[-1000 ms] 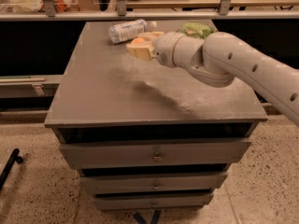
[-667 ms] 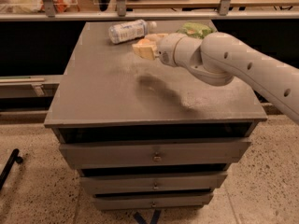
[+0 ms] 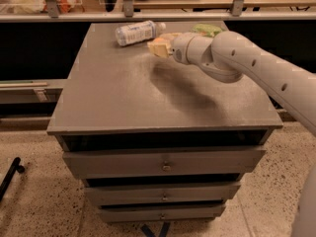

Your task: Move orange near blue plastic bottle

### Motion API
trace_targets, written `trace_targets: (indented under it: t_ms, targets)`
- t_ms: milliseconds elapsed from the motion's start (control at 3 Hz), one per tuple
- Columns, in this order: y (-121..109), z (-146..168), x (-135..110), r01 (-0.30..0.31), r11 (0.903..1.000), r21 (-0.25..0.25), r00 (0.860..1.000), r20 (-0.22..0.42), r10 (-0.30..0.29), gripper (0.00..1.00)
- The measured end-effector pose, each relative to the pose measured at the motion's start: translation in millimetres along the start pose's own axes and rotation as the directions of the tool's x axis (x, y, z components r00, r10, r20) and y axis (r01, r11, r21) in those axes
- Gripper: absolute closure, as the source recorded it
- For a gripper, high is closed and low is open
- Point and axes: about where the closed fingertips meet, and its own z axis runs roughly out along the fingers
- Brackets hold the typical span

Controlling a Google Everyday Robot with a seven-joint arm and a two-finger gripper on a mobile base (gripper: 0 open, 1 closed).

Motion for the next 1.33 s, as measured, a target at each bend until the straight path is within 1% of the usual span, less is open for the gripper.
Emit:
trace_targets:
  t_ms: [333, 667, 1000, 1333]
  targets:
    - [-18, 22, -11, 0.011, 0.9999, -0.008, 1.000, 0.018, -0.011, 1.00]
    - [-30, 40, -21, 0.023, 0.9995, -0.020, 0.999, 0.022, -0.023, 1.00]
    - [-37, 56, -23, 0.031, 0.9987, -0.042, 0.999, 0.009, -0.030, 1.00]
    - [-38, 68, -19, 0.035, 0.9970, -0.069, 0.999, -0.001, -0.035, 1.00]
